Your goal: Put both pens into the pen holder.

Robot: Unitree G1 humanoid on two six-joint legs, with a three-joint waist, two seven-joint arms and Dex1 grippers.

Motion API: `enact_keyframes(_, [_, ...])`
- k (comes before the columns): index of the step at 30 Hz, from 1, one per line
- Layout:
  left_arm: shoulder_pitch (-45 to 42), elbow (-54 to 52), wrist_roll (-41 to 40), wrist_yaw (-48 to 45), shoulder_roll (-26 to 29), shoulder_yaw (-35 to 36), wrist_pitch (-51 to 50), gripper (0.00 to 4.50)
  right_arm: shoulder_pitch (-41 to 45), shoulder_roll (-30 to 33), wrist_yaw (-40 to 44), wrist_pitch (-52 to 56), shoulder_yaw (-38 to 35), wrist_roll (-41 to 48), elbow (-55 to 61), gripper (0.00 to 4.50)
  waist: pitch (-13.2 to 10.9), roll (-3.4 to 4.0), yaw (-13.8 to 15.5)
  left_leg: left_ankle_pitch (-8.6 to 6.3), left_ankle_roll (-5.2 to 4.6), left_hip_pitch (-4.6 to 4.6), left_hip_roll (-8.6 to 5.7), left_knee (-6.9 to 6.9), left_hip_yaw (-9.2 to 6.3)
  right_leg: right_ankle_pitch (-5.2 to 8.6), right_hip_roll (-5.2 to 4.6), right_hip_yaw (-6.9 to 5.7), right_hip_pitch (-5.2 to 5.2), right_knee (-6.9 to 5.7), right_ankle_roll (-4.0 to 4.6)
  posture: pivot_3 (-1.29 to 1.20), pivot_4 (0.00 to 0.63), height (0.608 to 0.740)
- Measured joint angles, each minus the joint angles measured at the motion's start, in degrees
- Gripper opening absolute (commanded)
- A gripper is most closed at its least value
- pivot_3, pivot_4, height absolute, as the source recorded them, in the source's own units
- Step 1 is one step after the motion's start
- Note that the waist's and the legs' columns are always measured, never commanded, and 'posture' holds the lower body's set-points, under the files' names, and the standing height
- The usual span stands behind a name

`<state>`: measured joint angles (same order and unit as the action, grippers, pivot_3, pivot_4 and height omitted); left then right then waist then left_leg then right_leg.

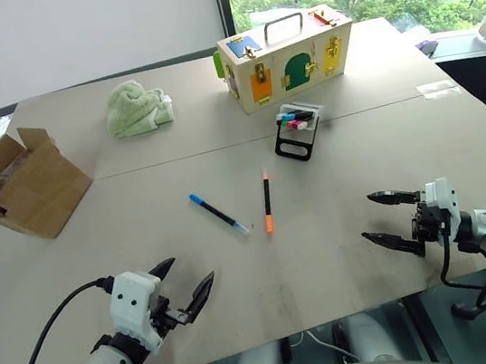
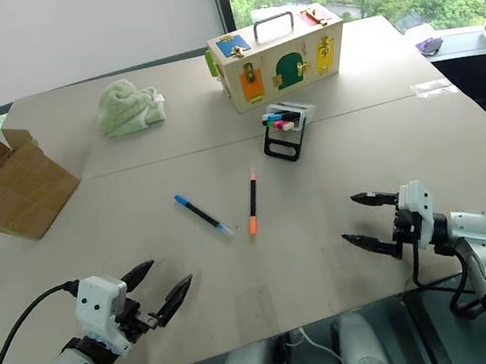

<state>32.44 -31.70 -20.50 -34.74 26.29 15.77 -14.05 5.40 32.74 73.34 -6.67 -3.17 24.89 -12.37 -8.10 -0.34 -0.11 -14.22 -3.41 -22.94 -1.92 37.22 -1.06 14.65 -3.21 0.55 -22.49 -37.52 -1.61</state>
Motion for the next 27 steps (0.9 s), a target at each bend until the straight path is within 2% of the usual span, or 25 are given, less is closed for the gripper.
enact_keyframes(27, [0.5, 0.0, 0.0, -0.1, 0.0, 0.0, 0.5, 4.41, -0.1, 0.0, 0.9, 0.0, 0.0, -0.1, 0.0, 4.50, -0.2, -0.04, 0.0, 0.00, 0.00, 0.01, 0.03, 0.00, 0.02, 0.01, 0.00, 0.00, -0.01, 0.00, 0.01, 0.00, 0.150, 0.740])
